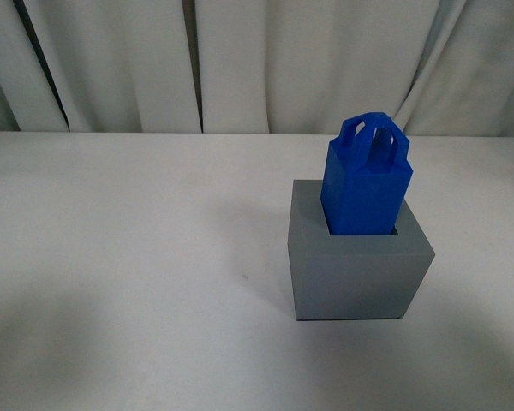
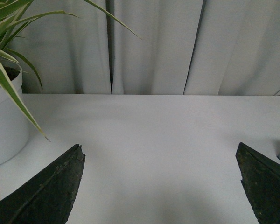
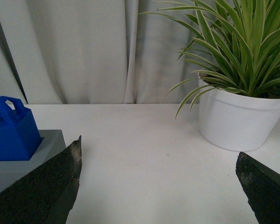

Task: Insert blue part into gray base

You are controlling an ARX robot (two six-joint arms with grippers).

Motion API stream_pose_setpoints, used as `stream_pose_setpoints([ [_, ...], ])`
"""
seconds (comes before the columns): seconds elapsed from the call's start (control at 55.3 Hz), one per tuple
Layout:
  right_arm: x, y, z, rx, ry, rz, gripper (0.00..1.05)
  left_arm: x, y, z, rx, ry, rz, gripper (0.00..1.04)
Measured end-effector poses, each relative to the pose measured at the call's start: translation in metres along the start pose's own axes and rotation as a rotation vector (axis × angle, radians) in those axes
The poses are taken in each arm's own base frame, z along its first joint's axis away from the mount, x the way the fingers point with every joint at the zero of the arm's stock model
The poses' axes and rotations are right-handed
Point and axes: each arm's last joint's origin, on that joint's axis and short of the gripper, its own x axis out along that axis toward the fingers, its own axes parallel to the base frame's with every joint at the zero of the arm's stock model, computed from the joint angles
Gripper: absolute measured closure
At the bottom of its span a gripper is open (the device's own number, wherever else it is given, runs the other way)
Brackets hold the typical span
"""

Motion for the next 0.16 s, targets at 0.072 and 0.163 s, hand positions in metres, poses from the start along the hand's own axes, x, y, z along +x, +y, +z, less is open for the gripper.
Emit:
stream_pose_setpoints([
  [0.072, 0.0, 0.0, 0.0, 0.0, 0.0, 0.0, 0.07, 0.0, 0.0, 0.0, 0.0, 0.0, 0.0, 0.06],
  [0.163, 0.0, 0.0, 0.0, 0.0, 0.0, 0.0, 0.07, 0.0, 0.0, 0.0, 0.0, 0.0, 0.0, 0.06],
])
